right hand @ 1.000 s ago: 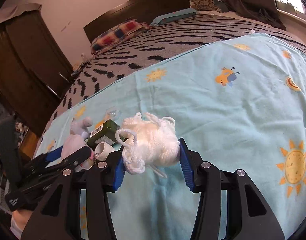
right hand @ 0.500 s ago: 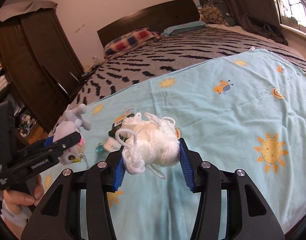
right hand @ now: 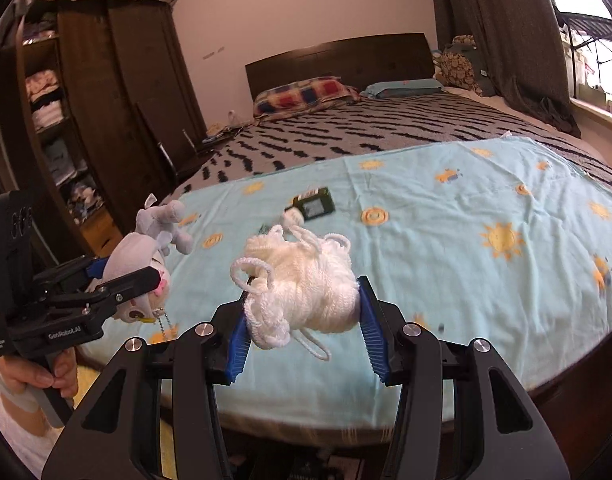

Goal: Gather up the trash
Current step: 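Lower both tools to the bin and release plush toy and yarn ball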

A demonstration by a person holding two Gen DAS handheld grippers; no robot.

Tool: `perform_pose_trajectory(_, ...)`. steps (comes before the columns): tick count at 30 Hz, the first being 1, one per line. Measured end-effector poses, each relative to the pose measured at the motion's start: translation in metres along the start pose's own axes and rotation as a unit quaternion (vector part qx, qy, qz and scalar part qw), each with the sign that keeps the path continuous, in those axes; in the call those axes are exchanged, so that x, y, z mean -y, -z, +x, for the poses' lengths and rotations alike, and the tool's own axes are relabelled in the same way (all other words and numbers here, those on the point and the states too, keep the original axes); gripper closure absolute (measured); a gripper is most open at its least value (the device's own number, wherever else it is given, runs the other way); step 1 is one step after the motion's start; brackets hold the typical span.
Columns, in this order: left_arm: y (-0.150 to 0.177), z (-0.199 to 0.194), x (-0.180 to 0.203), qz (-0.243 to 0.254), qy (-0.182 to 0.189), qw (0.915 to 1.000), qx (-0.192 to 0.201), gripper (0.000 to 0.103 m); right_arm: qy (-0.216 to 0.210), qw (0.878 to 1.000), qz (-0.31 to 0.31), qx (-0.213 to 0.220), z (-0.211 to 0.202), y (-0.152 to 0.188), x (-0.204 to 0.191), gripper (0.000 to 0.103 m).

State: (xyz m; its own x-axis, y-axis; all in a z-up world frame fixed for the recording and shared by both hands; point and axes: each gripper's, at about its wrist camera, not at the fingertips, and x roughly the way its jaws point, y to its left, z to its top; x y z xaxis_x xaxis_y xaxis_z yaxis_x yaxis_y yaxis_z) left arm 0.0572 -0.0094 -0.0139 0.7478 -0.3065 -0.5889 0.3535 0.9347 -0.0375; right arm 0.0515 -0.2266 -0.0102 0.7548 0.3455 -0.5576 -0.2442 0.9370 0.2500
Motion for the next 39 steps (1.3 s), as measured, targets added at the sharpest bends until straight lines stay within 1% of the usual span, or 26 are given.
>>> perform_pose_trajectory(5,0.056,-0.015,0.02,-0.012,0.028,0.9993,-0.02,0.043,0.027,0.999,0.003,-0.024,-0.012,0.044,-0.001,0.054)
perform_pose_trajectory(8,0.085,-0.015,0.029,-0.028,0.05,0.9974,-0.045,0.043,0.031,0.998,0.027,-0.055,-0.012,0.078,0.003,0.054)
perform_pose_trajectory(11,0.111,-0.008,0.038,-0.029,0.064,0.9948,-0.074,0.043,0.03,0.994,0.051,-0.088,-0.006,0.108,0.007,0.054)
perform_pose_trajectory(16,0.146,0.012,0.046,-0.038,0.076,0.9882,-0.128,0.043,0.039,0.987,0.085,-0.13,0.007,0.144,0.015,0.054)
perform_pose_trajectory(19,0.167,0.033,0.05,-0.034,0.072,0.9842,-0.158,0.043,0.05,0.983,0.087,-0.157,0.018,0.16,0.017,0.054)
perform_pose_trajectory(22,0.189,0.057,0.052,-0.036,0.07,0.9794,-0.186,0.043,0.049,0.978,0.09,-0.184,0.031,0.174,0.019,0.054)
perform_pose_trajectory(27,0.213,0.087,0.053,-0.044,0.06,0.9735,-0.216,0.043,0.062,0.968,0.096,-0.222,0.057,0.192,0.023,0.054)
perform_pose_trajectory(30,0.223,0.1,0.051,-0.052,0.065,0.9693,-0.231,0.043,0.061,0.964,0.101,-0.239,0.073,0.202,0.024,0.054)
perform_pose_trajectory(32,0.227,0.108,0.048,-0.06,0.067,0.9665,-0.24,0.043,0.067,0.963,0.096,-0.244,0.081,0.207,0.023,0.054)
perform_pose_trajectory(36,0.235,0.119,0.044,-0.061,0.063,0.9648,-0.248,0.042,0.075,0.96,0.085,-0.255,0.096,0.216,0.022,0.054)
perform_pose_trajectory(39,0.24,0.125,0.042,-0.065,0.058,0.9634,-0.253,0.042,0.077,0.96,0.087,-0.253,0.095,0.222,0.026,0.054)
